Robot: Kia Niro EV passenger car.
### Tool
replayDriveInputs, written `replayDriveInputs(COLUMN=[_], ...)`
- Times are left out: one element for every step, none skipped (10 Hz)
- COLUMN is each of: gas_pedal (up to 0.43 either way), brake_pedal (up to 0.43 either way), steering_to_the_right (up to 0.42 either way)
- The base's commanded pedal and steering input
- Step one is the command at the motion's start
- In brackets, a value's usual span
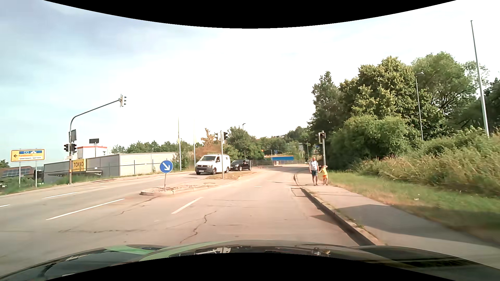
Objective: Follow the waypoints while adhering to traffic rules and regulations
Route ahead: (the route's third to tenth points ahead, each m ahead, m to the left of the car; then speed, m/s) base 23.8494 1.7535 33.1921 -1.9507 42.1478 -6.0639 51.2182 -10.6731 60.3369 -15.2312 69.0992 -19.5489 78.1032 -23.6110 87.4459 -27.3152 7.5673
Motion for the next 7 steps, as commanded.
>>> replayDriveInputs(gas_pedal=[0.449,0.441,0.429,0.421,0.398,0.398,0.39], brake_pedal=[0.0,0.0,0.0,0.0,0.0,0.0,0.0], steering_to_the_right=[0.016,0.02,0.024,0.028,0.031,0.035,0.039])
